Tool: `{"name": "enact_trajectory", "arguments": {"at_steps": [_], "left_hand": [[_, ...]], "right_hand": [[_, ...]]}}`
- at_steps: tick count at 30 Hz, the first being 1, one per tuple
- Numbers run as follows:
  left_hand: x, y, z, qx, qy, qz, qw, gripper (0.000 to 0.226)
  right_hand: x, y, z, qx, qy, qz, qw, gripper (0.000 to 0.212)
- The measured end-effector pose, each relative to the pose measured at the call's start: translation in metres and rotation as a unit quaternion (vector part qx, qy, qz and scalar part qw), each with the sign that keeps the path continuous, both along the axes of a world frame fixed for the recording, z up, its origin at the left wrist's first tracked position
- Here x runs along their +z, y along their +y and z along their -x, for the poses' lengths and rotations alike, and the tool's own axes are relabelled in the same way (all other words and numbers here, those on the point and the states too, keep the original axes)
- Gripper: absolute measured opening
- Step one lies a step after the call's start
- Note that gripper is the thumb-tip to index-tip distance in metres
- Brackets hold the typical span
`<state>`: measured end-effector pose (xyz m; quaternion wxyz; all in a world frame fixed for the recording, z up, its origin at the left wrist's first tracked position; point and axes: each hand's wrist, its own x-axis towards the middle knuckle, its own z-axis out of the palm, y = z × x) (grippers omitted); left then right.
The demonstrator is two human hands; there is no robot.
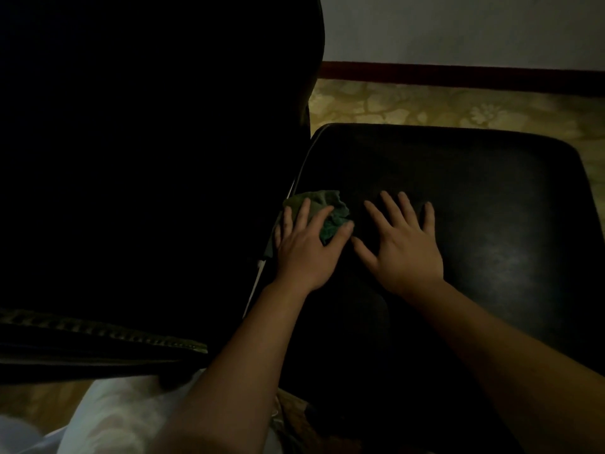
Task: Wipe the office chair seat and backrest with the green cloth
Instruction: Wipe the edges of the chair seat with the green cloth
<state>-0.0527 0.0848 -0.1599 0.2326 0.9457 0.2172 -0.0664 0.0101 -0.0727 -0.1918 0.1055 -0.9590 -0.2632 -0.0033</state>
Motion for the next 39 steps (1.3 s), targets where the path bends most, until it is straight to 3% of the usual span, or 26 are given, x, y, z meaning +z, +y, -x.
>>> {"name": "enact_trajectory", "arguments": {"at_steps": [6,11,16,22,31,39], "left_hand": [[-0.002,0.005,-0.022,-0.005,-0.005,-0.010,1.000,0.063],[-0.009,-0.002,0.006,-0.011,-0.029,-0.049,0.998,0.072],[-0.015,-0.006,0.031,-0.018,0.000,-0.085,0.996,0.083],[-0.001,-0.004,-0.003,0.005,-0.010,-0.022,1.000,0.064],[0.002,0.000,-0.024,0.008,0.002,0.004,1.000,0.061],[-0.004,-0.001,0.004,-0.012,-0.006,-0.024,1.000,0.080]], "right_hand": [[-0.002,0.000,-0.001,0.000,0.000,0.004,1.000,0.076],[0.000,-0.002,-0.001,0.006,0.004,-0.004,1.000,0.078],[-0.001,-0.002,0.000,0.004,-0.001,-0.009,1.000,0.075],[-0.001,-0.001,0.000,0.001,-0.003,-0.013,1.000,0.074],[0.003,-0.003,-0.004,0.017,0.032,-0.011,0.999,0.077],[0.014,-0.010,-0.045,0.006,0.024,0.008,1.000,0.073]]}}
